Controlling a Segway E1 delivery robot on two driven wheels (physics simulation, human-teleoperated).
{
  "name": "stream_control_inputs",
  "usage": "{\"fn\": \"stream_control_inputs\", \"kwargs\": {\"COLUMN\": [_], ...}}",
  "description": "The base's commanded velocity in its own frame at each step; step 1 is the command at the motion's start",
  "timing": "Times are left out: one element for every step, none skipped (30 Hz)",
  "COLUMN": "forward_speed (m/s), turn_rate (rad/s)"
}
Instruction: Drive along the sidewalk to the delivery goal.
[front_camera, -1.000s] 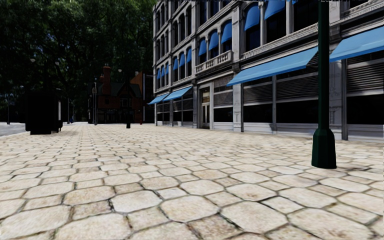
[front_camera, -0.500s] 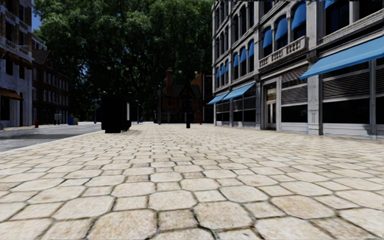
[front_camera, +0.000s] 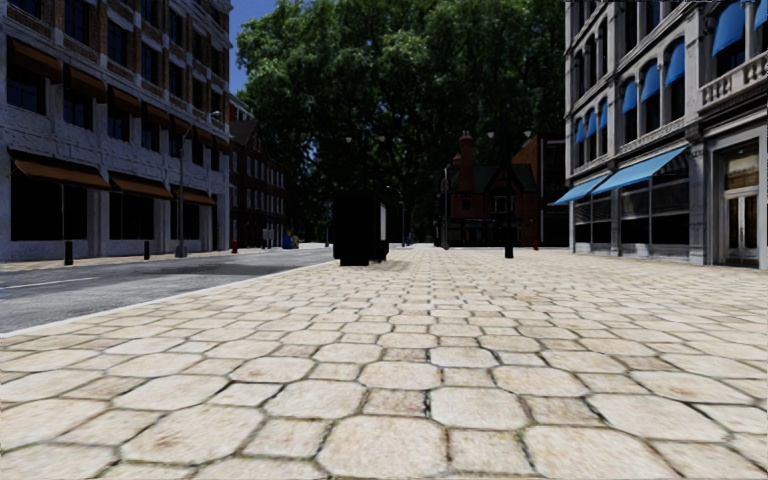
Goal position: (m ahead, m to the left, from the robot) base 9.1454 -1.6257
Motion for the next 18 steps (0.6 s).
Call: {"fn": "stream_control_inputs", "kwargs": {"forward_speed": [1.67, 1.67, 1.67, 1.67, 1.67, 1.67, 1.67, 1.67, 1.67, 1.67, 1.67, 1.67, 1.67, 1.67, 1.67, 1.67, 1.67, 1.68], "turn_rate": [0.0, 0.0, 0.0, 0.0, 0.0, 0.0, 0.0, 0.0, 0.0, 0.0, 0.0, 0.0, 0.0, 0.0, 0.0, 0.0, 0.0, 0.0]}}
